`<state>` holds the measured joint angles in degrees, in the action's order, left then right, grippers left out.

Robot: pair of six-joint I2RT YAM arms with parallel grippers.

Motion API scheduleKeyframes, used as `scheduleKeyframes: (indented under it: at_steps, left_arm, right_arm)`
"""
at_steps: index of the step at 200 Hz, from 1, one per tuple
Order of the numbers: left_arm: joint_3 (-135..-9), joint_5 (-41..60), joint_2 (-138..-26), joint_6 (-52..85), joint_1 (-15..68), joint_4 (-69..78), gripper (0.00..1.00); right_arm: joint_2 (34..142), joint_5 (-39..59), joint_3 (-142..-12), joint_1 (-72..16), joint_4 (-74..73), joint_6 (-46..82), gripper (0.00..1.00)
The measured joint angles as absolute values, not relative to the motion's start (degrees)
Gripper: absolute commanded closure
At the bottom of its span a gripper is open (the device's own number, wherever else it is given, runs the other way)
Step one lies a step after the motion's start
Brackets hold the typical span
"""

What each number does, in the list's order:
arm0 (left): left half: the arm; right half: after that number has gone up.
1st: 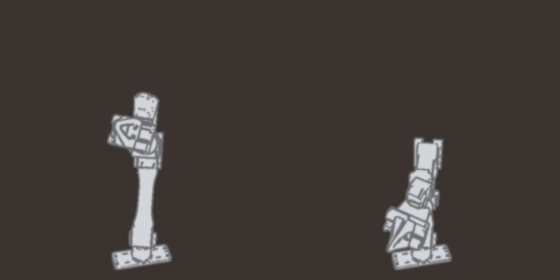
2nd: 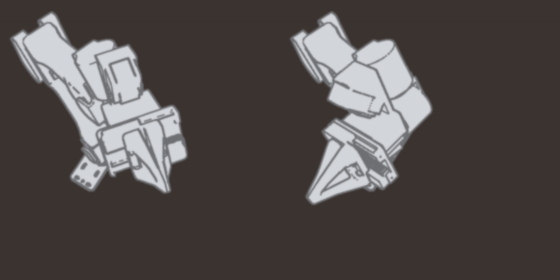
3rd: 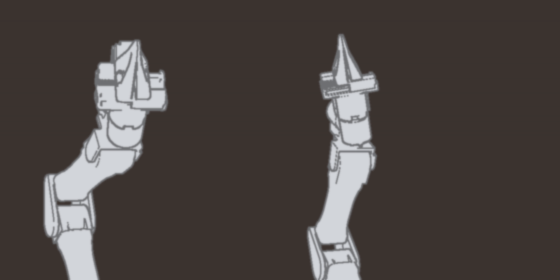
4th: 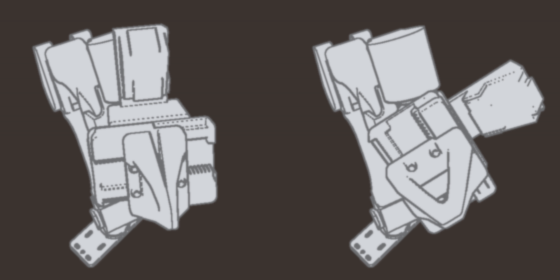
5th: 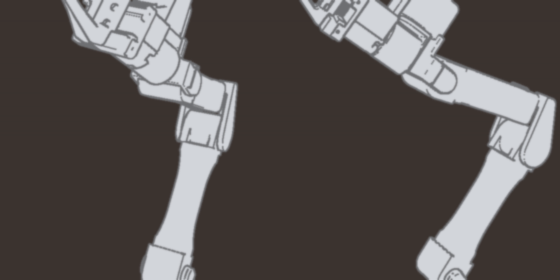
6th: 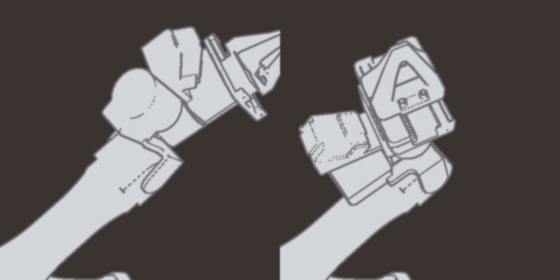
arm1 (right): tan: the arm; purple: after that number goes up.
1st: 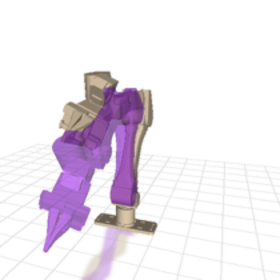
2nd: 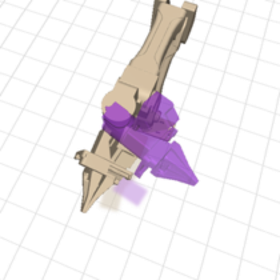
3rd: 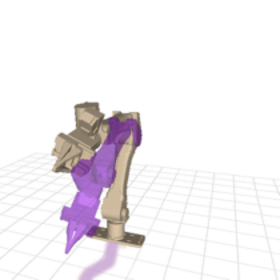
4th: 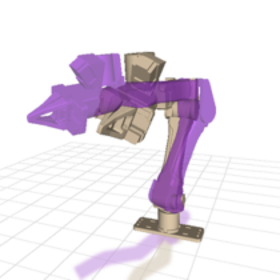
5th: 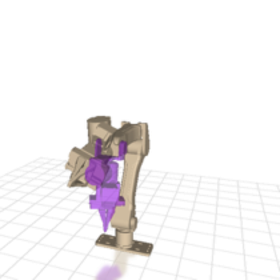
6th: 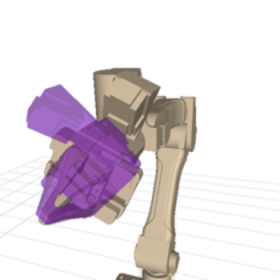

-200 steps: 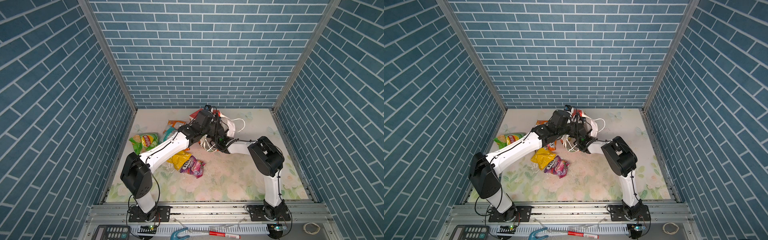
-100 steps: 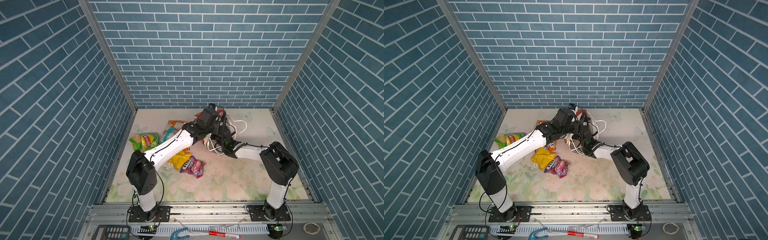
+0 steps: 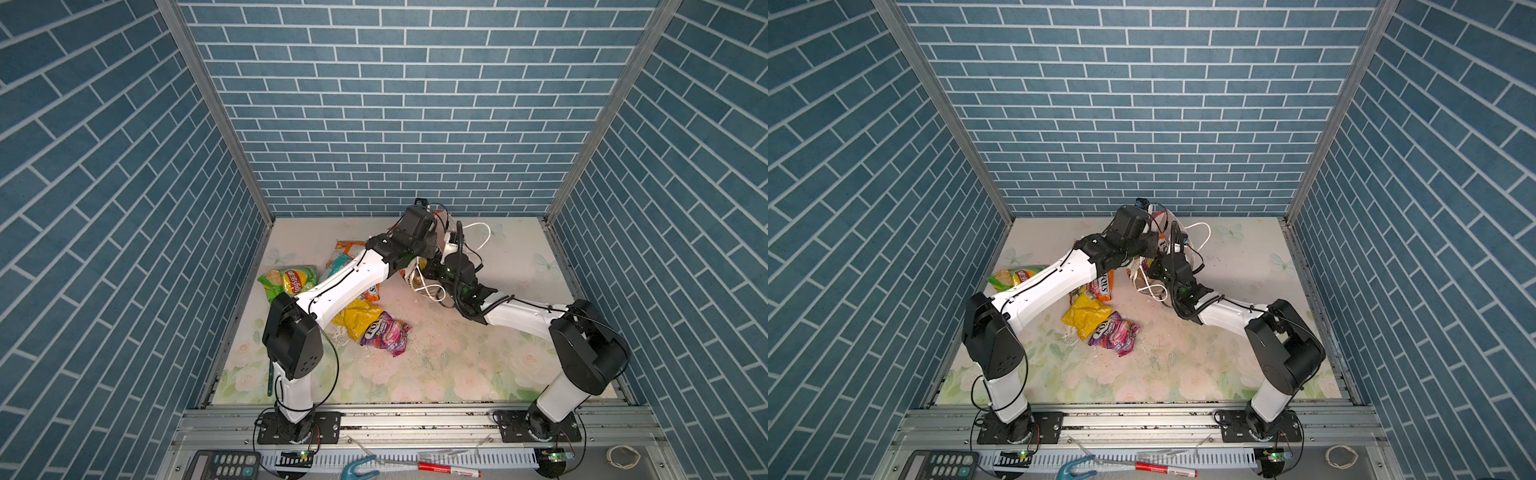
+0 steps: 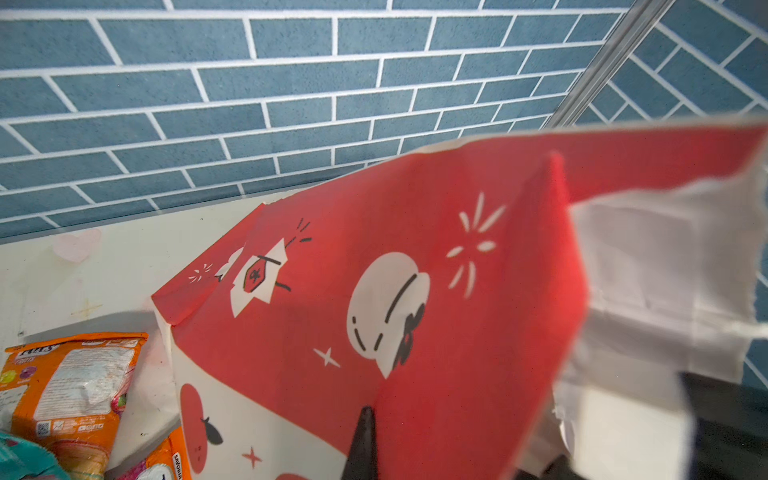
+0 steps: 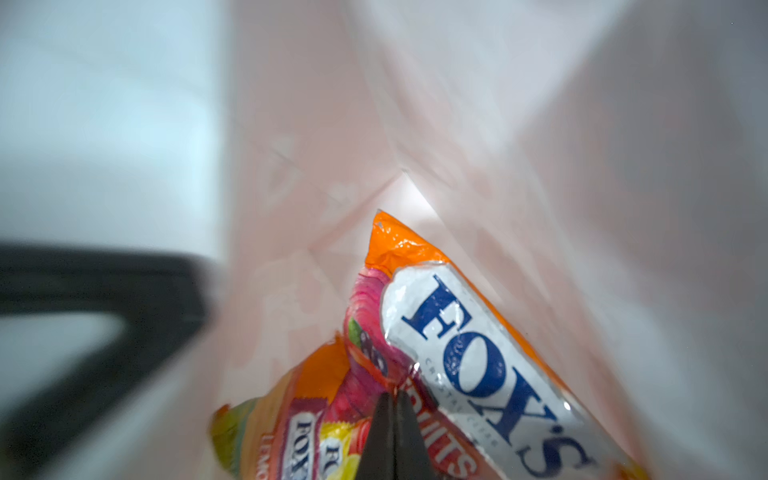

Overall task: Take the snacks out of the paper bag
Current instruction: 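Lift the Fox's candy bag out of the paper bag with the right gripper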

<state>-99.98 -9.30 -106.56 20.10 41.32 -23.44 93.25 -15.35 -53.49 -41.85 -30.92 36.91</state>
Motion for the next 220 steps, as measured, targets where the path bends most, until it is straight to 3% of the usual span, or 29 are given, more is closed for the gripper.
scheduleKeyframes:
  at_steps: [174,201,220]
  left_arm:
    - [-115.7,-3.5,-115.7,21.6,36.6,-30.7,1.0]
    - [-117.4,-2.6,-117.0,22.1,36.7,-32.4,0.68]
    - [-117.4,-1.8,-117.0,22.0,36.6,-33.0,0.6]
  right_arm:
    - [78.5,-20.4,-54.3,-41.9,-18.8,29.9,1.0]
    - [78.5,-20.3,-56.0,-41.9,-17.3,28.8,1.0]
    - [78.5,-20.3,-57.7,-41.9,-16.4,28.3,1.0]
